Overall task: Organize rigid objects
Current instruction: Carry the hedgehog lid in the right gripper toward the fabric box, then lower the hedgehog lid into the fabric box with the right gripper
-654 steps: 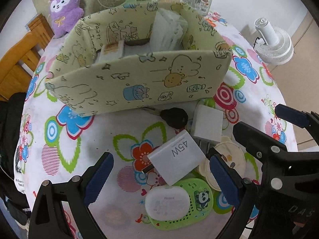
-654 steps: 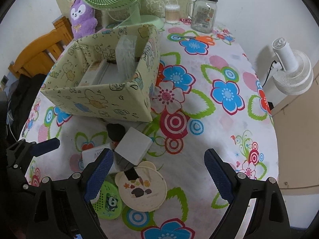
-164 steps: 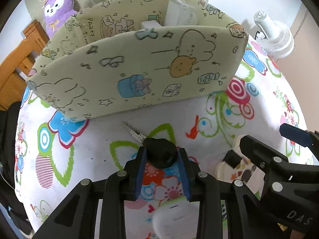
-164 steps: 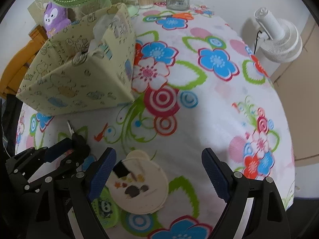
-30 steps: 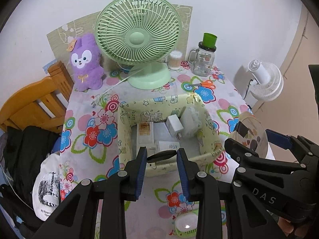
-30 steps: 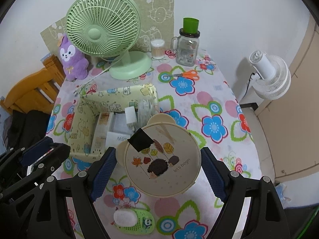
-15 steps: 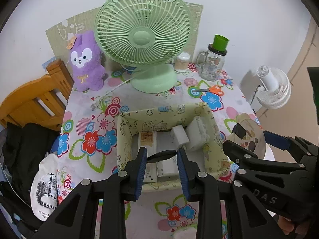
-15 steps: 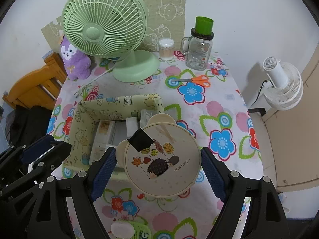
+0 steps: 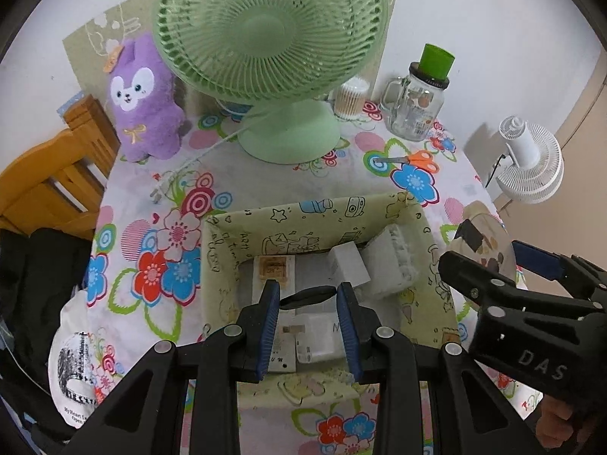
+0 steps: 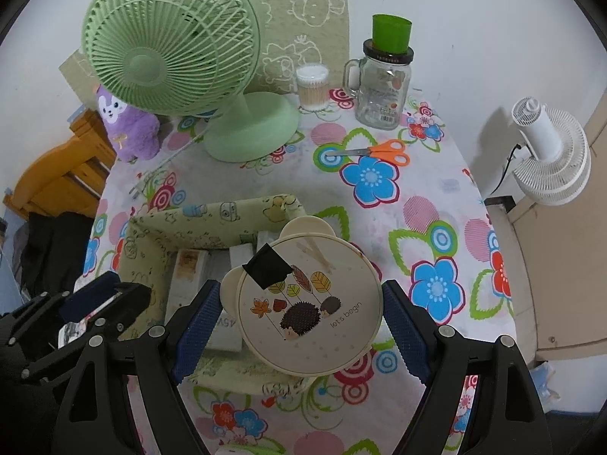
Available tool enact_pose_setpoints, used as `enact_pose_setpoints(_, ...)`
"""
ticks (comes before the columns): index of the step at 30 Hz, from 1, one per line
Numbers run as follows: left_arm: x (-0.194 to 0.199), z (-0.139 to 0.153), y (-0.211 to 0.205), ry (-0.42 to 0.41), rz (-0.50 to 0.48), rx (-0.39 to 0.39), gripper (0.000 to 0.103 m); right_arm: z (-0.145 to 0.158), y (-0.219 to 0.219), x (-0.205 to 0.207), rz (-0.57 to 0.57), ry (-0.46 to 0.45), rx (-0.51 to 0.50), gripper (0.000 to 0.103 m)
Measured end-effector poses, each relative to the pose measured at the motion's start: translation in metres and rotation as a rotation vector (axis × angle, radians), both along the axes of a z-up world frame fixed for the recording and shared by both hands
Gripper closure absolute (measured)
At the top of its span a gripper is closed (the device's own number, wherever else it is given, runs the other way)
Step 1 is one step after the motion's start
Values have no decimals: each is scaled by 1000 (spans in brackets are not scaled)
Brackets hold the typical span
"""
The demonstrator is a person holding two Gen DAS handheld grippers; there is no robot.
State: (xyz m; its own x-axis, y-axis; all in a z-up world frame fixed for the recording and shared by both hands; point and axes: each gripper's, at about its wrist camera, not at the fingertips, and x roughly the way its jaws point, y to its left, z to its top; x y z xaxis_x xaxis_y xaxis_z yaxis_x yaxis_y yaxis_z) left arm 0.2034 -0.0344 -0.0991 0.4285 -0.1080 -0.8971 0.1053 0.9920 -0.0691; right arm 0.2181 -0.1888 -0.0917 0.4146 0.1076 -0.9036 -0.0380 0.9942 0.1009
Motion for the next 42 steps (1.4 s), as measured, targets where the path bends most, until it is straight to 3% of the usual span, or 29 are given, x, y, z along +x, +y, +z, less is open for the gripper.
enact_pose_setpoints(12, 22, -29, -16, 47, -41, -36, 71, -14, -1, 14, -4, 31, -6, 18)
enact_pose_setpoints(18, 26, -40, -15, 69, -41, -36, 64, -20, 3, 18, 14, 41, -14, 18)
enact_pose_setpoints(20, 25, -40, -14, 71, -40, -33, 57, -21, 3, 18, 18, 44, -13, 18)
enact_pose_setpoints(23, 19, -36, -12, 56, -38, -24, 35, -21, 4, 19, 25, 44, -13, 18)
enact_pose_setpoints(27, 11, -30, -9, 49, -52, 15, 18, -18, 8, 19, 32, 34, -13, 18)
enact_pose_setpoints(30, 2, -25, -7, 31, -63, 52, 14, -16, 13, 17, 47, 28, -7, 18)
enact_pose_setpoints(42, -14, -14, 9, 42, -7, 59, 7, -10, 44, 5, 143, 14, -7, 18)
